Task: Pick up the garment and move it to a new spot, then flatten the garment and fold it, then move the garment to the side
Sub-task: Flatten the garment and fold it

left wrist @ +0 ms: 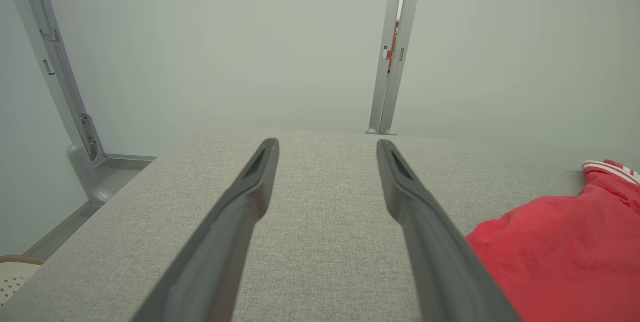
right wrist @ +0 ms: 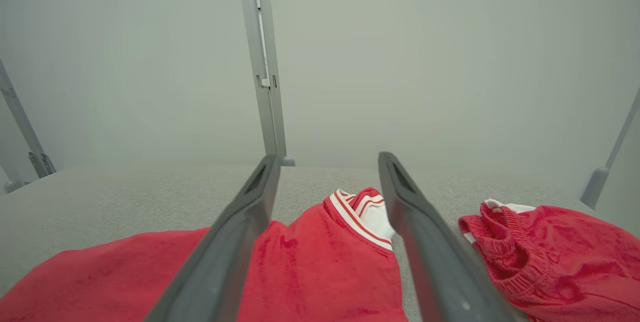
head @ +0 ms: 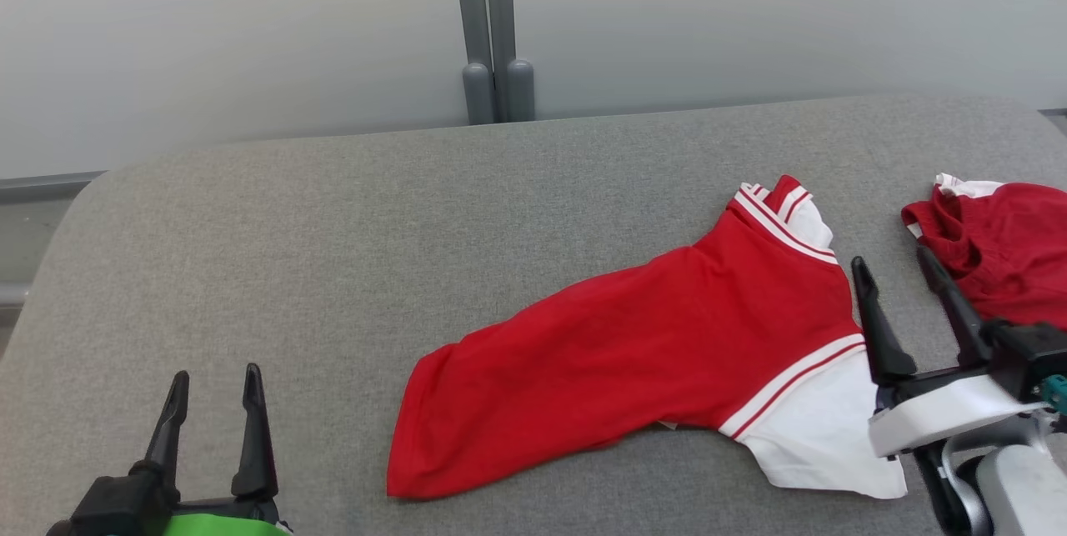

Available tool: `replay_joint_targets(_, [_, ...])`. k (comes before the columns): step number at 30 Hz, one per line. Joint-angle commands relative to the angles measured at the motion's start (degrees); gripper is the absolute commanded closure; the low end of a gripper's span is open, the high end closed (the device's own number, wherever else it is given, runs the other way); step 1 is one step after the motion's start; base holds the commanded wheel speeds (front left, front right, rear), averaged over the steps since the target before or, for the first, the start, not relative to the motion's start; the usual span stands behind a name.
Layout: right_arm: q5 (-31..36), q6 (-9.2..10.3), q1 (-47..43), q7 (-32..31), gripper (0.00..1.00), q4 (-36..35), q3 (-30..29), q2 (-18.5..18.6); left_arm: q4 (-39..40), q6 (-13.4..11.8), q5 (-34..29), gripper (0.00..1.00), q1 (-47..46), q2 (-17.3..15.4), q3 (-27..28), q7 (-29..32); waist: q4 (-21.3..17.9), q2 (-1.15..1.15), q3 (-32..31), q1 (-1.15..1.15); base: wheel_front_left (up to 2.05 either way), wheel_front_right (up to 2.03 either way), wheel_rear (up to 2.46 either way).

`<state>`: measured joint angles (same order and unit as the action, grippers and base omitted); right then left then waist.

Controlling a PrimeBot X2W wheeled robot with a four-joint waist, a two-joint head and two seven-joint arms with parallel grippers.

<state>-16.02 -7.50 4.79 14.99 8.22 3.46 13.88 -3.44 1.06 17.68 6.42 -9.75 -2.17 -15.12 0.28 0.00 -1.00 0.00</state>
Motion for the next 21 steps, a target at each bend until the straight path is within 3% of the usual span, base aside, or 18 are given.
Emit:
replay_joint_targets(1, [0.67, 0.0, -0.28, 0.25, 0.0, 0.21, -1.9, 1.28, 0.35, 1.13, 0.57, 0.0, -0.77, 0.28, -0.5, -0.01, -0.05, 0.0, 0.12, 0.0, 0.0, 0.0, 0.0])
replay_joint_targets(6, [-0.57, 0.01, -1.37, -2.29, 0.0, 1.98, -5.03, 5.38, -0.22, 3.32, 2.43, 0.0, 0.75, -0.91, -3.2, 5.75, -0.35, 0.0, 0.37, 0.0, 0.0, 0.0, 0.0])
replay_joint_targets(12, [-6.92, 0.0, -4.2, -13.17, 0.0, 2.07, -4.92, 9.91, 2.5, 4.89, 6.39, 0.0, 2.63, -2.46, -6.82, 18.48, -1.25, 0.0, 1.47, 0.0, 0.0, 0.0, 0.0])
replay_joint_targets(17, [-14.46, -0.01, -6.19, -26.12, 0.0, 3.36, -3.94, 9.02, 5.45, 5.34, 10.24, 0.0, 3.65, -2.94, -8.93, 27.21, -1.76, 0.0, 3.5, 0.0, 0.0, 0.0, 0.0])
replay_joint_targets(21, [-18.41, 0.0, -6.39, -31.87, 0.0, 4.23, -2.62, 7.63, 5.21, 4.64, 11.11, 0.0, 2.95, -3.52, -9.56, 31.18, -1.95, 0.0, 5.04, 0.0, 0.0, 0.0, 0.0])
